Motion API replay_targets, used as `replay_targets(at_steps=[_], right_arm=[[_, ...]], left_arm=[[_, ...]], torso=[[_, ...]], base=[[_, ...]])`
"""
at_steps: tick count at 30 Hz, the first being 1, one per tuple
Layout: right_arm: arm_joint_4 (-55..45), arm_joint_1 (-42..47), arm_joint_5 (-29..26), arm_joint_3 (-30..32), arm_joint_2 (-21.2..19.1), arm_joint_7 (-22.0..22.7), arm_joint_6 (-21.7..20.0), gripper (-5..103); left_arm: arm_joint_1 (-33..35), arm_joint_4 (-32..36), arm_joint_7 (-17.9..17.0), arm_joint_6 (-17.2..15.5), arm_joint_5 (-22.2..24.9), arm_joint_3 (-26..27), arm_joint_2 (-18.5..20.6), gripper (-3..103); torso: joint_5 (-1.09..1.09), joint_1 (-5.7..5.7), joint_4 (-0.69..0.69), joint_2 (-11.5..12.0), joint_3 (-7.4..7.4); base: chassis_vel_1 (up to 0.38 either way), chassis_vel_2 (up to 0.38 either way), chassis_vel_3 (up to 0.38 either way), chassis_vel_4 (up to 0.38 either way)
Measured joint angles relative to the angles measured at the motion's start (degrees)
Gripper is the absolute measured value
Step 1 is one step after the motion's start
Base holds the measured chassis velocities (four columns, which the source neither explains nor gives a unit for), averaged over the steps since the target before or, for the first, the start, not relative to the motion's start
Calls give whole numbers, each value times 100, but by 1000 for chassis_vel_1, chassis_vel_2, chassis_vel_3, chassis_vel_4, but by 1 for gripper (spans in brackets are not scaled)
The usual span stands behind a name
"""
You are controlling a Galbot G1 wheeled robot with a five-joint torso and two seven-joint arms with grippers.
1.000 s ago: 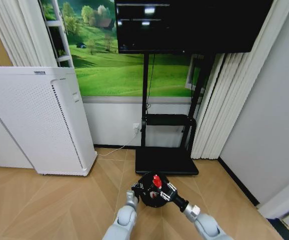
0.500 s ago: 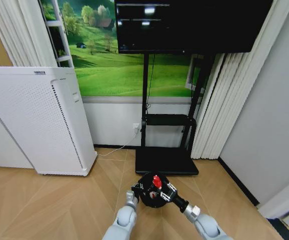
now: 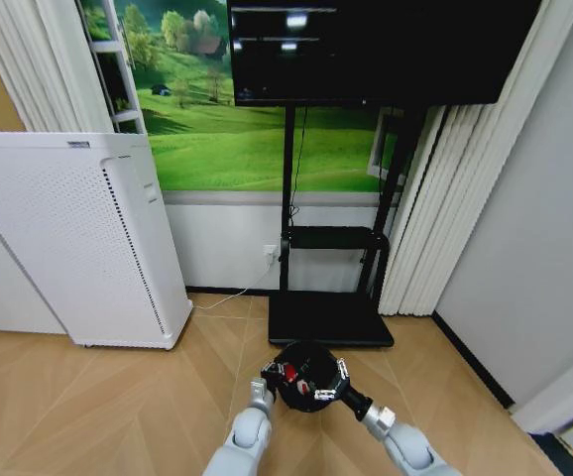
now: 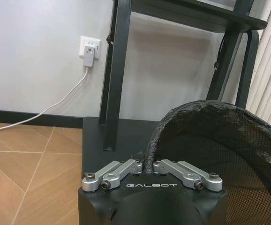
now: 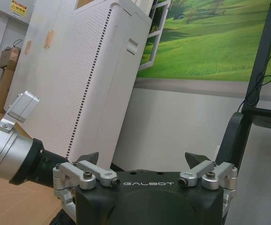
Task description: Pick up the trash bin and place the garbage on the floor into it.
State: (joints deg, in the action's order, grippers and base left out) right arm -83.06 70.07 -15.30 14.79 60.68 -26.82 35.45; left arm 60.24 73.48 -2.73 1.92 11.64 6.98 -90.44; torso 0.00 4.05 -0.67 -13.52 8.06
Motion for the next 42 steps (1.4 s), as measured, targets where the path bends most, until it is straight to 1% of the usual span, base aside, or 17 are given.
replay_targets(at_steps=[26, 28, 31, 32, 34, 37, 42], right_arm=[[-43, 44, 6, 38, 12, 22, -23, 100], [-43, 48, 12, 49, 23, 50, -29, 100], [-7, 28, -19, 114, 40, 243, -111, 100], [-7, 28, -19, 114, 40, 243, -111, 100], [7, 19, -16, 173, 52, 322, -153, 100], [26, 34, -13, 457, 100, 445, -237, 100], [154, 98, -33, 792, 101, 514, -282, 100]], left_arm=[[42, 63, 7, 9, 11, 10, 14, 5], [59, 104, 7, 9, 19, 9, 24, 5], [103, 189, 4, 5, 39, 7, 72, 5], [103, 189, 4, 5, 39, 7, 72, 5], [128, 237, 2, 0, 51, 11, 99, 5], [248, 475, 1, -29, 99, 52, 216, 5], [433, 793, 1, -53, 151, 130, 347, 5]], torso=[[0, 0, 0, 0, 0], [0, 0, 0, 0, 0], [0, 0, 0, 0, 0], [0, 0, 0, 0, 0], [0, 0, 0, 0, 0], [0, -1, 1, 0, 0], [0, -1, 0, 0, 0]], base=[[0, 0, 0, 0], [0, 0, 0, 0], [0, 0, 0, 0], [0, 0, 0, 0], [0, 0, 0, 0], [0, 0, 0, 0], [0, 0, 0, 0]])
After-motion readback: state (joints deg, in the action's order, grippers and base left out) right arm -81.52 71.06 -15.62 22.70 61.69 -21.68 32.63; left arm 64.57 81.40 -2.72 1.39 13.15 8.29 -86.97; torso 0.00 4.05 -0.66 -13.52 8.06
